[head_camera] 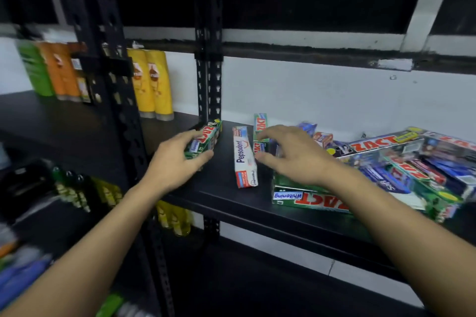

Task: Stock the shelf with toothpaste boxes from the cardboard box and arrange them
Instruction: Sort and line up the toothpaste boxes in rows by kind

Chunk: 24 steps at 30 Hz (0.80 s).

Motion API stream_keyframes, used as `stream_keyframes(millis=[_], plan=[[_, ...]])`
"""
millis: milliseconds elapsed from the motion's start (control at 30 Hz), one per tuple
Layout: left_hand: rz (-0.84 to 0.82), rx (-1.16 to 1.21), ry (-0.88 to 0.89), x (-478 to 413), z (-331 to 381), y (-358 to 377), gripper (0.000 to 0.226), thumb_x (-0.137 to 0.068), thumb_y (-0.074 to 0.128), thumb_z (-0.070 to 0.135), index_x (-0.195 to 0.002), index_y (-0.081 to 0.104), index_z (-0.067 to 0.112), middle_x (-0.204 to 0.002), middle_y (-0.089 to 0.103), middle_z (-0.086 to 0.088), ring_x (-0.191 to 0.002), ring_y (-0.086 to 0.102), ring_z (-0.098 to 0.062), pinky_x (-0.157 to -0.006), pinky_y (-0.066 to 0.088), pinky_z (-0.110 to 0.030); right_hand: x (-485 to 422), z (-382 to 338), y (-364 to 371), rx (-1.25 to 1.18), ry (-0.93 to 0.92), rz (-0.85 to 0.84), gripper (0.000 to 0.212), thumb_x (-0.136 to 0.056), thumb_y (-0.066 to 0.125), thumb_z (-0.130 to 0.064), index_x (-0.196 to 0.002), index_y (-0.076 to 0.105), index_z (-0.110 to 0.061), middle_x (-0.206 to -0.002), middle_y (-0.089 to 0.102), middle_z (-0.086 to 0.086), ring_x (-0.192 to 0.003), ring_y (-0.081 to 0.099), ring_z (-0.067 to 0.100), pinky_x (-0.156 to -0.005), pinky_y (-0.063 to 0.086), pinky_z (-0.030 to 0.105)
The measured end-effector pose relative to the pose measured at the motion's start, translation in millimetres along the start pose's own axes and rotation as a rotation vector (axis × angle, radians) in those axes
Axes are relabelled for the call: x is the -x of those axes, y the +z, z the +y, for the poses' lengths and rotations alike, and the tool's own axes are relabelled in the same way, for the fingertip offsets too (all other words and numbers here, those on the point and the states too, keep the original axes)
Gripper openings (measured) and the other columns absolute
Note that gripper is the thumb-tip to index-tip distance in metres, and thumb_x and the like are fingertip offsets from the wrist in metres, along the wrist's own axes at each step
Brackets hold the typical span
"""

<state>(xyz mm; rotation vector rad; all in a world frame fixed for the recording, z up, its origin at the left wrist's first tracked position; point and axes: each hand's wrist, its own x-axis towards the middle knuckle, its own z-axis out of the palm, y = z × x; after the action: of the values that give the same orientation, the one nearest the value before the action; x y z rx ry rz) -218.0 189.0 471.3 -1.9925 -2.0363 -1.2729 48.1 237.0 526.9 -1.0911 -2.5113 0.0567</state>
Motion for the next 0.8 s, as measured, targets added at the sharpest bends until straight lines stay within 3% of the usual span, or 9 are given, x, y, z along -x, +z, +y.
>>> stream_keyframes(millis=[100,200,300,433,567,800], plan=[[-0.038,0.003,-0.031,6,-13,8,0.054,-0.088,0.065,0.051,-0.138,0.052,0.039,-0.149,0.047,0.011,-0.096,0.068,-0.021,-0.08,0.047,-0.028,-7,-22,17,0.001,-0.066,-0.111,0.061,-0.093,0.05,-0.058,-0.146,0.041,-0.029,-0.151,0.042,-0.004,-0.14,0.036,0.017,-0.115,0.029,0.034],[0.006,-0.023,-0.041,9,-18,11,0.052,-0.089,0.06,0.055,-0.138,0.049,0.046,-0.143,0.053,0.014,-0.057,0.06,-0.003,-0.064,0.048,-0.03,-5,-37,33,0.109,-0.098,-0.218,0.067,-0.095,0.045,-0.058,-0.152,0.031,-0.026,-0.159,0.029,0.002,-0.148,0.021,0.022,-0.12,0.023,0.039],[0.039,-0.038,-0.053,11,-16,14,0.051,-0.09,0.057,0.058,-0.139,0.047,0.048,-0.137,0.06,0.011,-0.07,0.065,-0.012,-0.061,0.045,-0.031,2,-45,37,0.208,-0.113,-0.213,0.063,-0.099,0.043,-0.051,-0.154,0.027,-0.024,-0.161,0.023,0.006,-0.149,0.014,0.025,-0.117,0.027,0.046],[0.055,-0.058,-0.072,11,-16,17,0.05,-0.09,0.054,0.061,-0.138,0.046,0.051,-0.126,0.067,0.007,-0.09,0.067,-0.025,-0.059,0.037,-0.029,17,-55,27,0.162,-0.118,-0.167,0.063,-0.097,0.047,-0.052,-0.151,0.033,-0.025,-0.159,0.03,0.005,-0.147,0.024,0.022,-0.115,0.031,0.043],[0.063,-0.065,-0.084,12,-15,18,0.051,-0.088,0.052,0.066,-0.136,0.047,0.053,-0.122,0.069,0.009,-0.087,0.067,-0.024,-0.06,0.043,-0.031,44,-60,24,0.149,-0.145,-0.103,0.066,-0.094,0.045,-0.061,-0.151,0.033,-0.03,-0.158,0.031,-0.003,-0.146,0.027,0.016,-0.118,0.025,0.034],[0.057,-0.04,-0.125,14,-12,17,0.05,-0.088,0.047,0.07,-0.136,0.046,0.053,-0.102,0.072,0.005,-0.08,0.065,-0.021,-0.063,0.048,-0.033,67,-40,29,-0.019,-0.121,-0.037,0.07,-0.09,0.039,-0.069,-0.15,0.033,-0.034,-0.155,0.035,-0.008,-0.146,0.026,0.008,-0.123,0.01,0.041]])
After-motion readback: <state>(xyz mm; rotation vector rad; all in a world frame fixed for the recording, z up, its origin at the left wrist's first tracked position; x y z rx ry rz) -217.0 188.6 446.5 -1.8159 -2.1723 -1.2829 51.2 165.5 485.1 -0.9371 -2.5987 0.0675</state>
